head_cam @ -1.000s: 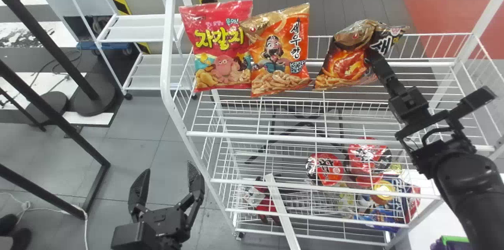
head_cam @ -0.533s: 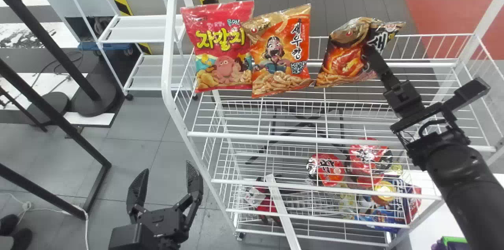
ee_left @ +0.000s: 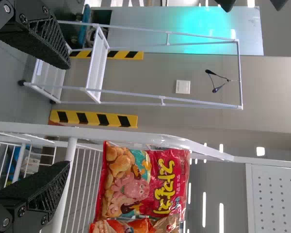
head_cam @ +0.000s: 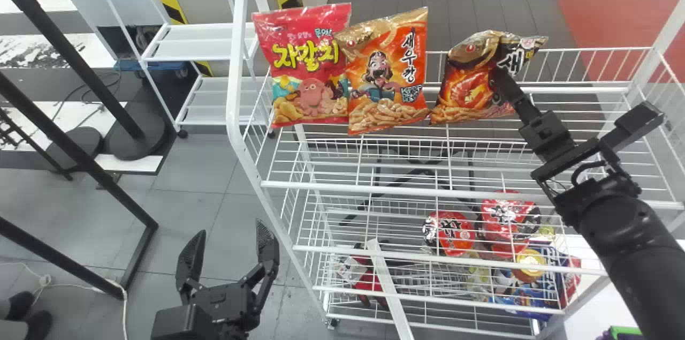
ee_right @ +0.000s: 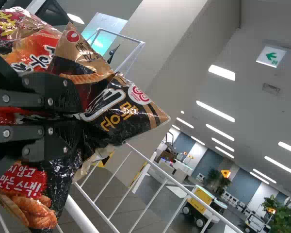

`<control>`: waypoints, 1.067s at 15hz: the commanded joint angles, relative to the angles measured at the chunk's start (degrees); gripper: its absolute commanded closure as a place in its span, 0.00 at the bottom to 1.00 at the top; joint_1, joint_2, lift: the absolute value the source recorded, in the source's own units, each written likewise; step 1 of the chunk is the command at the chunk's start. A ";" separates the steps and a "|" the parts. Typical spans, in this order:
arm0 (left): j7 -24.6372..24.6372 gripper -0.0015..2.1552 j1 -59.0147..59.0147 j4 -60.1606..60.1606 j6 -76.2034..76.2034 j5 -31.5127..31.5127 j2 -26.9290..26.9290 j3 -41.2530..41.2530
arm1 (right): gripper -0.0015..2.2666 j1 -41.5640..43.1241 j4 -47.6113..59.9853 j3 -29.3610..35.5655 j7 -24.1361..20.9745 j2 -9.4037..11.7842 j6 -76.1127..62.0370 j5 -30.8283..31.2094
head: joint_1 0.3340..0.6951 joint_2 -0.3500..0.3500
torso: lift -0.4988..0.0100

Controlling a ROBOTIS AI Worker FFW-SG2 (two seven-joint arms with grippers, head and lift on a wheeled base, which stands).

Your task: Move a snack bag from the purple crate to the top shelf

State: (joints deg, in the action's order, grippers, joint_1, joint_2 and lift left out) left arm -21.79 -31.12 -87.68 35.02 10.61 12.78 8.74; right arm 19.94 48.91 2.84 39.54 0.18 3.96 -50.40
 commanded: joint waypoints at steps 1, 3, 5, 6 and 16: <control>0.00 0.06 0.09 0.23 0.00 0.02 0.05 -0.04 | 0.42 0.01 -0.31 0.24 -0.25 -0.23 -0.31 0.21 | 1.00 0.74 | 0.99; 0.00 0.06 0.09 0.23 0.00 0.02 0.05 -0.04 | 0.40 0.01 -0.48 0.33 -0.42 -0.23 -0.31 0.21 | 1.00 0.73 | 0.99; 0.00 0.06 0.09 0.23 0.00 0.02 0.05 -0.04 | 0.28 0.01 -0.48 0.59 -0.42 -0.23 -0.31 0.21 | 1.00 0.73 | 0.99; 0.00 0.06 0.09 0.23 0.00 0.02 0.05 -0.04 | 0.21 0.01 -0.48 0.59 -0.51 -0.23 -0.31 0.12 | 1.00 0.73 | 0.99; -0.09 0.06 0.09 0.32 0.18 0.02 0.05 -0.04 | 0.13 -1.14 0.66 1.82 -0.51 -0.23 1.27 -1.20 | 1.00 0.72 | 0.99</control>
State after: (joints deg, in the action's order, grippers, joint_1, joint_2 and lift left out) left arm -21.88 -31.02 -87.40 35.19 10.67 12.81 8.69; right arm 19.14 49.22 4.38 39.02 0.18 4.91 -51.47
